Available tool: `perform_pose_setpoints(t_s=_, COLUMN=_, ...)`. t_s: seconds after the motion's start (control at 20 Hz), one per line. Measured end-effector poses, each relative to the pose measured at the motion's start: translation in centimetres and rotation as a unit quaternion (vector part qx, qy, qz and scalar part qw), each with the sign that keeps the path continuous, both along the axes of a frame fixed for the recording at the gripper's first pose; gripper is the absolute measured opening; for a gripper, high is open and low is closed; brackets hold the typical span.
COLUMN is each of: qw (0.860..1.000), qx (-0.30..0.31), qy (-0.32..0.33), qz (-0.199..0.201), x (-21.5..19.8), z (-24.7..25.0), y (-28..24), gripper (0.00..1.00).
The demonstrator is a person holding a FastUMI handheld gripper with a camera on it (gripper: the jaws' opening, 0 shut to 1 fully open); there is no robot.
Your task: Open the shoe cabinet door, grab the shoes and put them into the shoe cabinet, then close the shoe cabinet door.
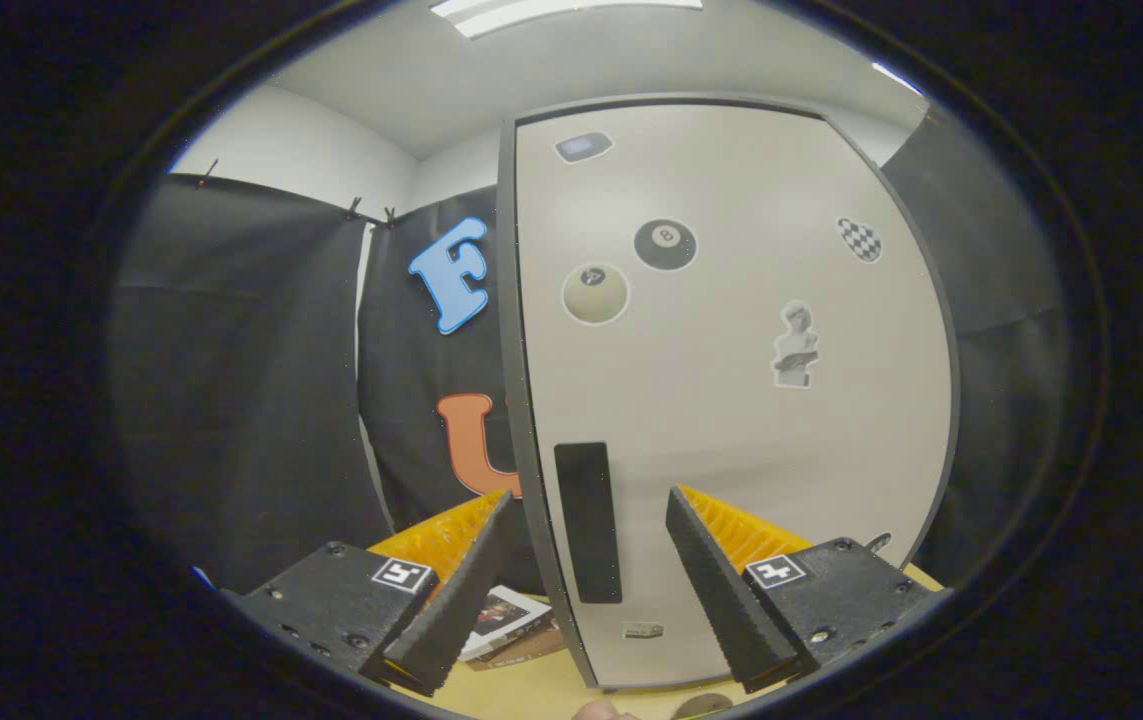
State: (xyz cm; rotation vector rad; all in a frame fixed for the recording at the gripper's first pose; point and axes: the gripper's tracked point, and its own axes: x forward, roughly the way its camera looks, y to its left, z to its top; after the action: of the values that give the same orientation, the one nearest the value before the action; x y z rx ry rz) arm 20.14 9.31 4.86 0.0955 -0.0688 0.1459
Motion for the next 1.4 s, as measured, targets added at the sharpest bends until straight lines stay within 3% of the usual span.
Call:
perform_pose_setpoints(t_s=0.2, qw=0.999, qx=-0.019, qy=0.032, qz=-0.024, x=2.9, z=-1.4, y=0.3, gripper=0.97)
perform_pose_setpoints(t_s=0.4, qw=0.998, qx=-0.021, qy=0.04, qz=-0.041, x=4.4, z=-2.1, y=0.2, gripper=0.63)
perform_pose_setpoints(t_s=0.55, qw=0.997, qx=-0.003, qy=0.048, qz=-0.057, x=3.9, z=-2.1, y=-0.2, gripper=0.56)
perform_pose_setpoints(t_s=0.6, qw=0.997, qx=0.006, qy=0.052, qz=-0.049, x=4.1, z=-2.1, y=-0.1, gripper=0.37)
perform_pose_setpoints(t_s=0.85, qw=0.997, qx=-0.007, qy=0.073, qz=-0.004, x=2.2, z=-2.1, y=-0.2, gripper=0.35)
perform_pose_setpoints(t_s=1.4, qw=0.985, qx=-0.022, qy=0.073, qz=0.154, x=-0.7, z=-2.2, y=-1.3, gripper=0.32)
